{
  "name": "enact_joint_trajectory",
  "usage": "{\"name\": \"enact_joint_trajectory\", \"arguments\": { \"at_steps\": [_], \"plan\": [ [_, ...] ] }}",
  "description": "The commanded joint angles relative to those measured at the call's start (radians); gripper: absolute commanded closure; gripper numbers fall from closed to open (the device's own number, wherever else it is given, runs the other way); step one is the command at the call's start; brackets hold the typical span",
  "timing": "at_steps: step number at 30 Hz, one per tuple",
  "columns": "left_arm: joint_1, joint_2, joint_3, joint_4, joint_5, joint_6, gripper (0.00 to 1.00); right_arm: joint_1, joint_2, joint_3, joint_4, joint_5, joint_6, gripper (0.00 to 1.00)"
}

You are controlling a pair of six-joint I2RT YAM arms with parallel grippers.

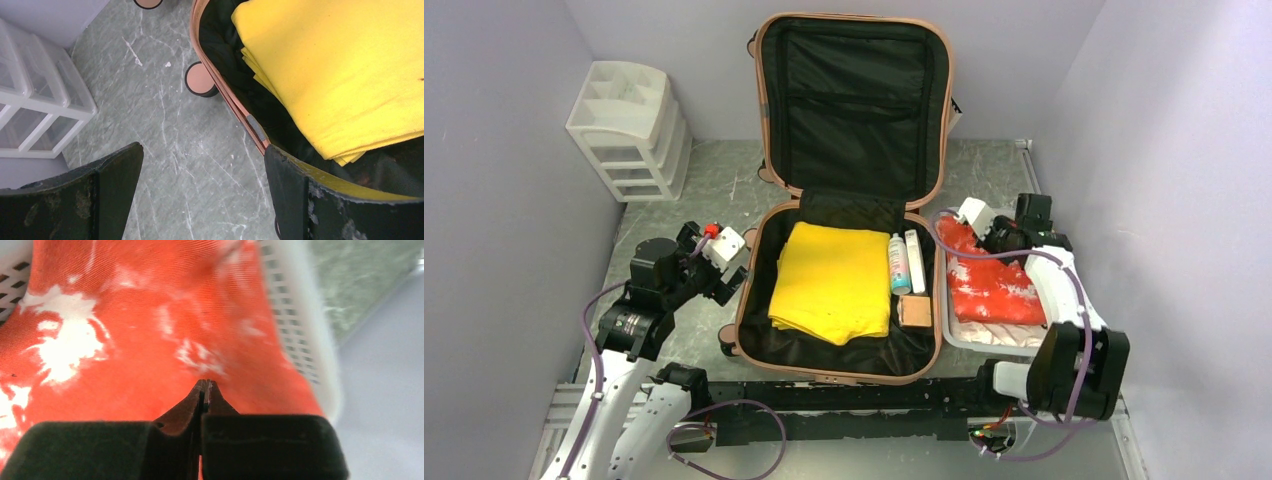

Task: Open, take out, and arrange the luggage
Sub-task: Place the clothes in the bin, then adjust the clothes in the bin.

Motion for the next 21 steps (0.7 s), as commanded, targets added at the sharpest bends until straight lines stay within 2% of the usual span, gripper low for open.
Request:
{"name": "enact_joint_trajectory", "arguments": {
  "at_steps": [1, 3, 5, 12, 18, 21],
  "plan": [
    [0.009, -0.008, -0.002, 0.025, 0.027, 0.001, 0.05, -0.017, -0.172, 0.091, 0.054, -0.073, 0.047, 1.0],
    [0.011, -0.008, -0.002, 0.026, 0.027, -0.001, 0.05, -0.017, -0.231, 0.066, 0.145, -0.075, 0.064, 1.0],
    [0.013, -0.012, -0.002, 0.025, 0.028, -0.001, 0.05, -0.017, -0.224, 0.058, 0.177, -0.067, 0.063, 1.0],
    [0.021, -0.022, -0.002, 0.023, 0.032, 0.0, 0.05, -0.035, 0.058, 0.064, 0.169, -0.013, 0.055, 1.0],
    [0.023, -0.017, -0.002, 0.023, 0.035, 0.002, 0.05, -0.042, 0.168, -0.005, 0.29, 0.015, 0.086, 1.0],
    [0.023, -0.018, -0.002, 0.023, 0.036, 0.0, 0.05, -0.043, 0.174, 0.027, 0.233, 0.006, 0.094, 1.0]
  ]
}}
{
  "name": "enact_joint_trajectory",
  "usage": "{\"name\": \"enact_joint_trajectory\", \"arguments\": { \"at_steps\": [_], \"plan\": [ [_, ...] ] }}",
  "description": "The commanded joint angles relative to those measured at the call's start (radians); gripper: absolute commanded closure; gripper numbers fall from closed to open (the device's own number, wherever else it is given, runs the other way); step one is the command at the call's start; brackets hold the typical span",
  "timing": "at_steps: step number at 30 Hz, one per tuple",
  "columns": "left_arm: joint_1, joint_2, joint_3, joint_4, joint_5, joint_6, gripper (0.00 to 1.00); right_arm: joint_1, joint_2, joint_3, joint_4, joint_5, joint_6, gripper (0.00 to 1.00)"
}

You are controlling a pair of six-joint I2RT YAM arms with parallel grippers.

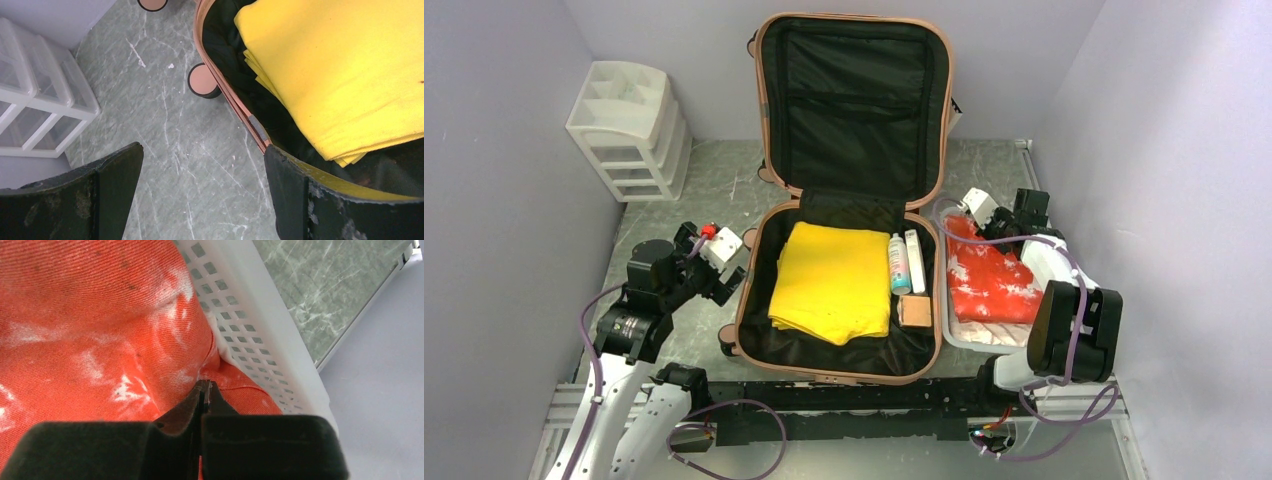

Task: Open, take out, and arrange the luggage
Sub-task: Adjust the clothes in the bin.

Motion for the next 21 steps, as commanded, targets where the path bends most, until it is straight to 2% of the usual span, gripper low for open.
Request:
{"name": "enact_joint_trajectory", "arguments": {
  "at_steps": [1, 5, 8, 11, 14, 16, 21],
  "plan": [
    [0.008, -0.001, -0.003, 0.024, 0.022, 0.001, 0.05, -0.007, -0.004, 0.033, -0.064, -0.005, 0.04, 1.0],
    [0.008, 0.005, -0.003, 0.025, 0.023, 0.001, 0.05, -0.007, -0.158, 0.118, -0.172, -0.055, 0.045, 0.99],
    [0.009, 0.007, -0.003, 0.026, 0.023, 0.001, 0.05, -0.005, -0.293, 0.177, -0.225, -0.101, 0.061, 0.83],
    [0.011, 0.005, -0.002, 0.025, 0.023, -0.001, 0.05, -0.005, -0.388, 0.218, -0.303, -0.187, 0.048, 0.74],
    [0.014, 0.003, -0.002, 0.025, 0.024, -0.001, 0.05, -0.004, -0.402, 0.226, -0.373, -0.232, 0.036, 0.74],
    [0.016, 0.0, -0.002, 0.025, 0.024, -0.001, 0.05, -0.004, -0.395, 0.195, -0.378, -0.21, 0.027, 0.78],
    [0.017, 0.002, -0.002, 0.022, 0.027, 0.001, 0.05, -0.005, -0.367, 0.029, -0.249, -0.106, 0.004, 0.88]
  ]
}}
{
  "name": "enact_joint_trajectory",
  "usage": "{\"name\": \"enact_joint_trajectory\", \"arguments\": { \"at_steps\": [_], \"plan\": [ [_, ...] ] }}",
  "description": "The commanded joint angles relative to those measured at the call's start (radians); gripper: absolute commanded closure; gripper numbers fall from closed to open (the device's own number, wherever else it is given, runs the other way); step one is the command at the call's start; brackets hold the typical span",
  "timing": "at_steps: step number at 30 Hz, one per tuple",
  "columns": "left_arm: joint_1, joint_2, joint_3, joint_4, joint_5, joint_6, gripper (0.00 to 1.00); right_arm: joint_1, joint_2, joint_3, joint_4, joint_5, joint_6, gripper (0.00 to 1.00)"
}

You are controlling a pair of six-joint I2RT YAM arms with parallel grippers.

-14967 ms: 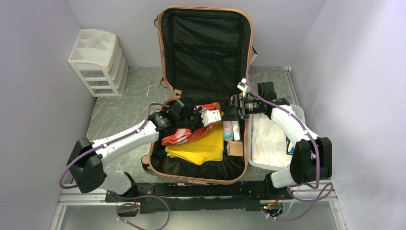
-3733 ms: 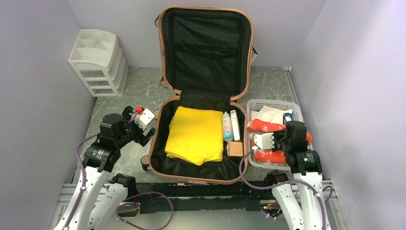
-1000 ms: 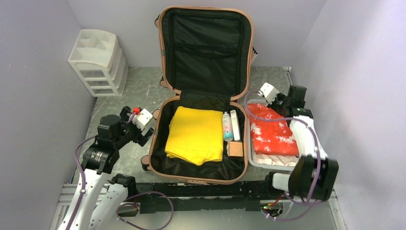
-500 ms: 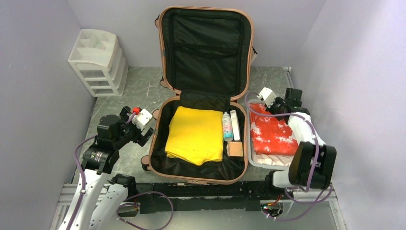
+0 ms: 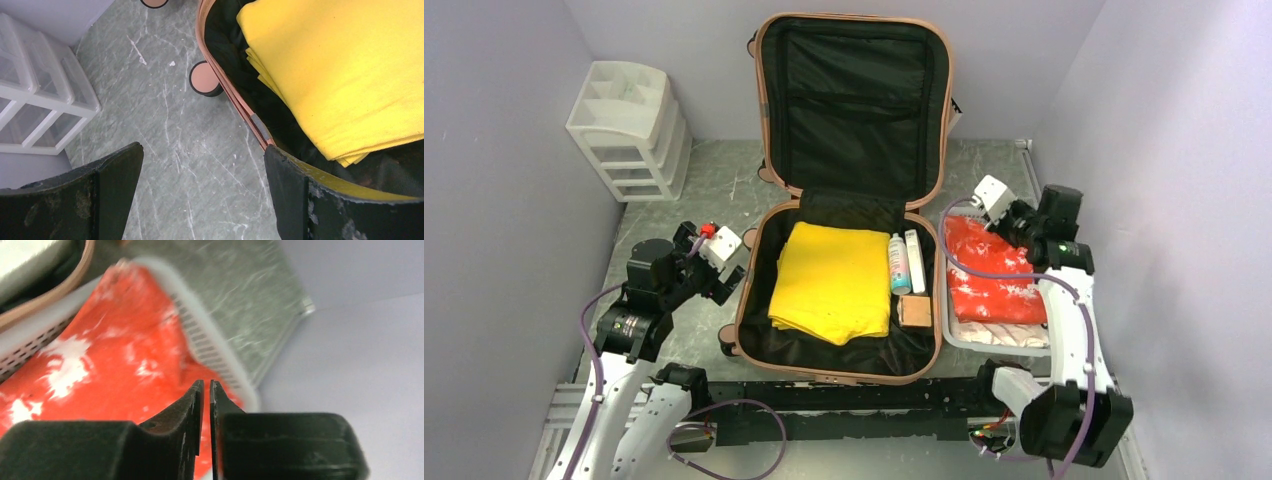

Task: Open, take out, and arrange the luggage
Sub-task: Adjust the clothes in the bin.

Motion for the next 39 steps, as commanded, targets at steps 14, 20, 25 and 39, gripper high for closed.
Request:
{"name": "enact_joint_trajectory", "arguments": {
  "at_steps": [14, 20, 25, 39],
  "plan": [
    [0.011, -0.014, -0.003, 0.022, 0.028, 0.0, 0.05, -0.004, 0.178, -0.231, 0.331, 0.082, 0.078, 1.0],
    [0.012, -0.02, -0.002, 0.021, 0.03, 0.001, 0.05, 0.001, 0.248, -0.227, 0.343, 0.108, 0.048, 1.0],
    [0.014, -0.025, -0.003, 0.021, 0.031, 0.002, 0.05, 0.0, 0.353, -0.235, 0.354, 0.133, 0.05, 1.0],
    [0.018, -0.025, -0.004, 0.021, 0.027, 0.0, 0.05, 0.0, -0.003, -0.231, 0.277, 0.041, 0.12, 1.0]
  ]
}}
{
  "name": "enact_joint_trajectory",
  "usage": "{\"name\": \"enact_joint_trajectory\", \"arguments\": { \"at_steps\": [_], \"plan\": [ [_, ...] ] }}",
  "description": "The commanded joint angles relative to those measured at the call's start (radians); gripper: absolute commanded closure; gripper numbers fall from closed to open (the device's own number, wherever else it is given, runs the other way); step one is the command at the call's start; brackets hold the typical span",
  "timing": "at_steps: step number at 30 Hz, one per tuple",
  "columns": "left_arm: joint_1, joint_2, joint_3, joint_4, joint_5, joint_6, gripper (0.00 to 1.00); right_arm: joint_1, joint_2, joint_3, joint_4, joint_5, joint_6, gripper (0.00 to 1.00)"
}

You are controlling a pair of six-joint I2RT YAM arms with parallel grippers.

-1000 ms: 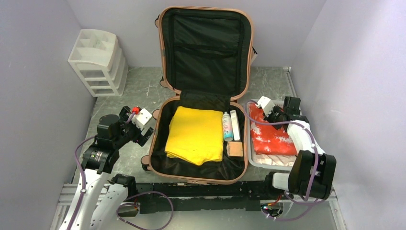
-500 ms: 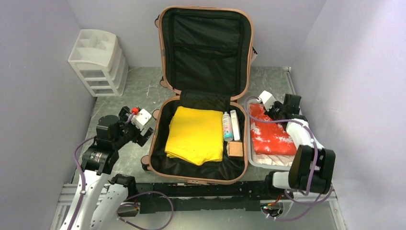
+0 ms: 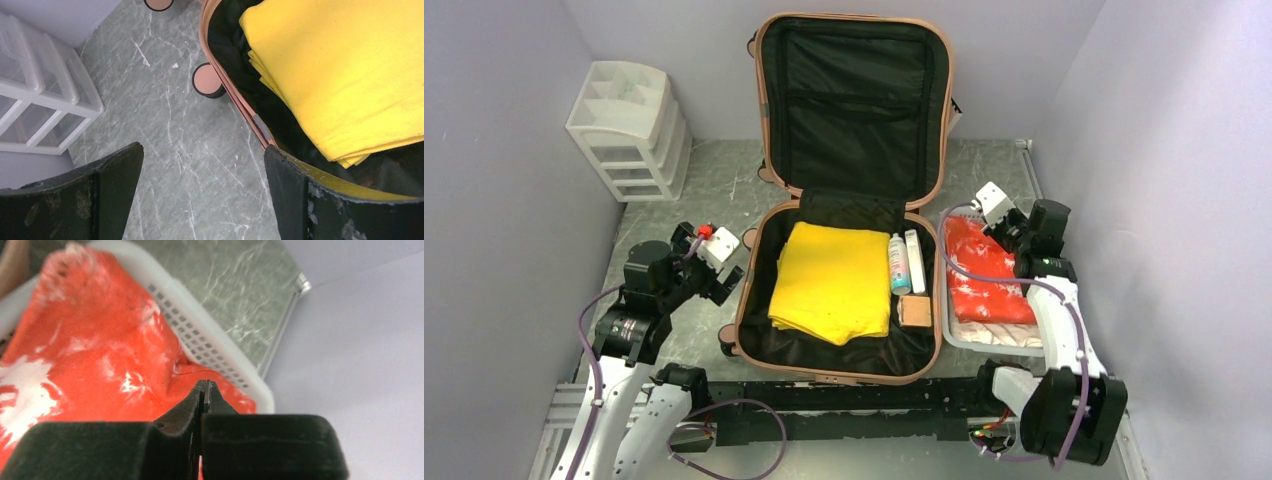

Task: Open, take out, and arrange the luggage
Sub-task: Adjust the clothes in the bin.

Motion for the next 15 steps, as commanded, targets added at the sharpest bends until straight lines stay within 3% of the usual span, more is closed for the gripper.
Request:
{"name": "enact_joint_trajectory", "arguments": {
  "at_steps": [1, 6, 15],
  "plan": [
    [0.007, -0.006, -0.003, 0.023, 0.021, 0.001, 0.05, -0.002, -0.097, 0.071, -0.146, -0.09, -0.005, 1.0],
    [0.007, -0.004, -0.003, 0.021, 0.026, 0.001, 0.05, -0.002, -0.121, -0.023, -0.118, -0.069, -0.039, 1.0],
    [0.01, -0.01, -0.005, 0.02, 0.034, 0.004, 0.03, -0.002, 0.091, -0.044, -0.015, -0.027, -0.021, 1.0]
  ]
}}
